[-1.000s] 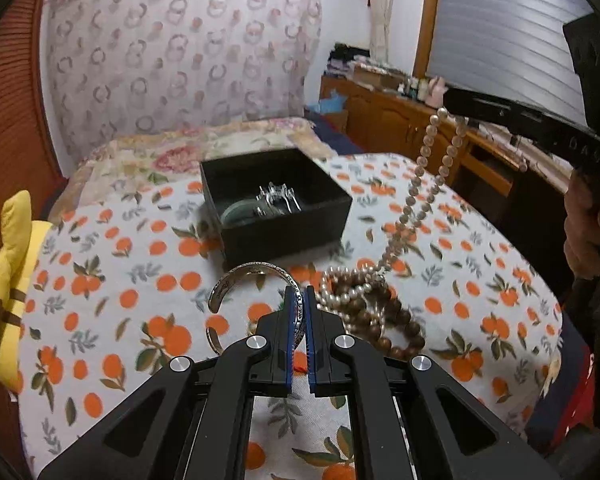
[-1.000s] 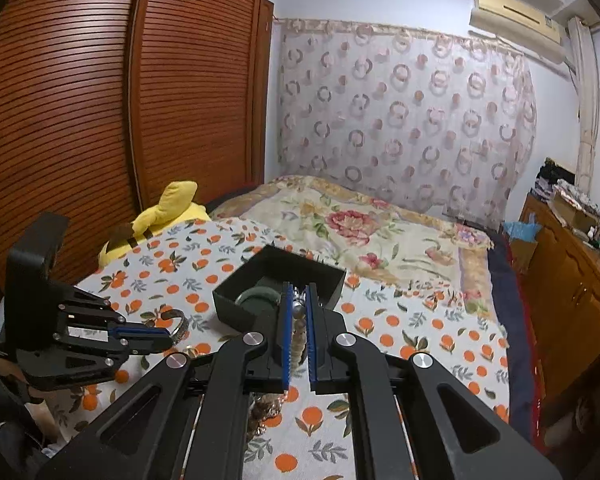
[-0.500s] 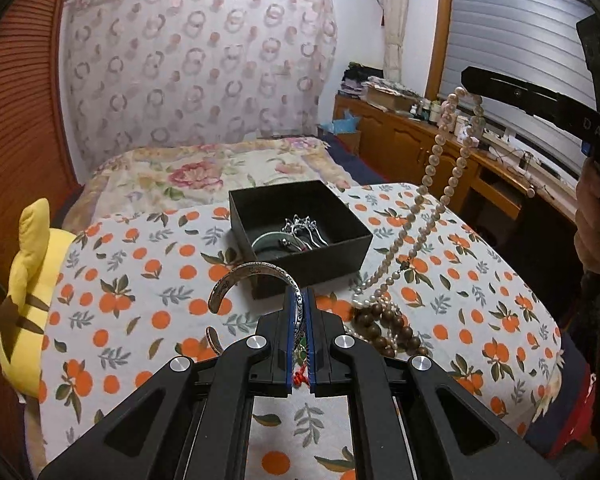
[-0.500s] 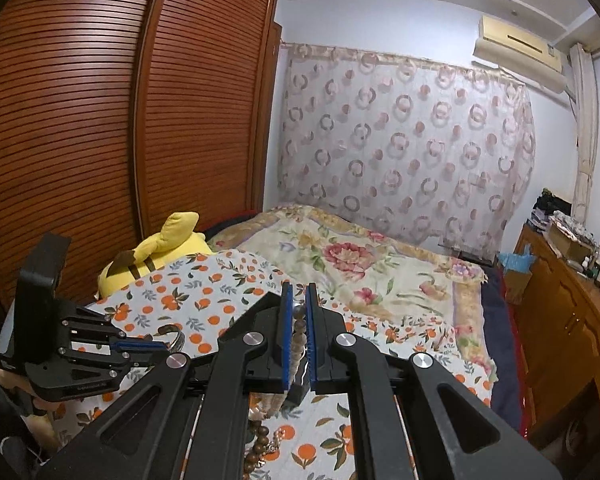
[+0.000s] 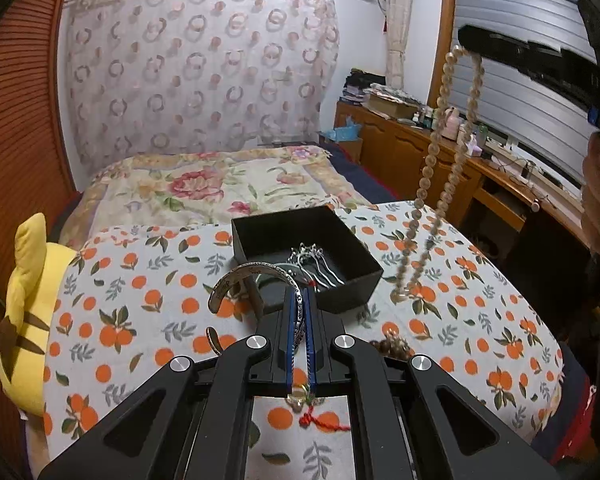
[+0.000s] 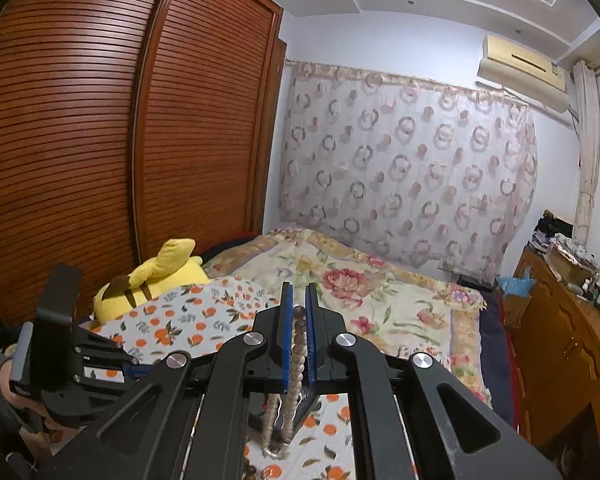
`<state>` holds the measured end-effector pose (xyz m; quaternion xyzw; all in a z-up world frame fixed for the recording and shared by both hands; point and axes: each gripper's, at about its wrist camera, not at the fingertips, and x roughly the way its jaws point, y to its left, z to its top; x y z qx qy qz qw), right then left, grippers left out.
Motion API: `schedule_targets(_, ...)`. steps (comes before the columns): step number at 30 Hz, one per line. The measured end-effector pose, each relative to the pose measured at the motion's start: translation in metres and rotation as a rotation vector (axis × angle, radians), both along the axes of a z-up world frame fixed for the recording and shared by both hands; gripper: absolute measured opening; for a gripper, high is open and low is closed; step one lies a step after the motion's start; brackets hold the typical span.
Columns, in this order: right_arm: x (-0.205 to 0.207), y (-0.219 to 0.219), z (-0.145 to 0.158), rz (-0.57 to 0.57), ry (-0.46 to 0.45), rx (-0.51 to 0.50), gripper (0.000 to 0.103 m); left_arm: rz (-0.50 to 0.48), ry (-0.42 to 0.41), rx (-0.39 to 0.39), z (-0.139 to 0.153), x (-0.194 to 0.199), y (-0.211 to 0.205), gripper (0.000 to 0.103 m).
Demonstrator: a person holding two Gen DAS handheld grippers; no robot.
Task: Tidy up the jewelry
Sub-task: 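Lower the pearls and silver bangle into the black box, opening both tools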
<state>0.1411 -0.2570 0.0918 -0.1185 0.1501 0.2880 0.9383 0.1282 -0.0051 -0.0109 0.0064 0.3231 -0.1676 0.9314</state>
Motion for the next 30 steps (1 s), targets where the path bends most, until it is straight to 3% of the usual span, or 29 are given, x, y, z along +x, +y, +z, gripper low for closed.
schedule_targets(9, 0.033, 0.007, -0.001, 0.024, 0.004, 0.014, 0.007, 0.01, 0.012, 0.009, 0.0, 0.025, 0.001, 0.004)
schedule_targets(20, 0.082, 0.013, -0.08, 0.058, 0.181, -0.016, 0.007, -0.002, 0.032, 0.01, -0.002, 0.071, -0.011, 0.004)
schedule_targets(30, 0.102, 0.014, -0.122, 0.085, 0.299, -0.002, 0.009, -0.017, 0.082, 0.022, -0.022, 0.112, -0.028, 0.004)
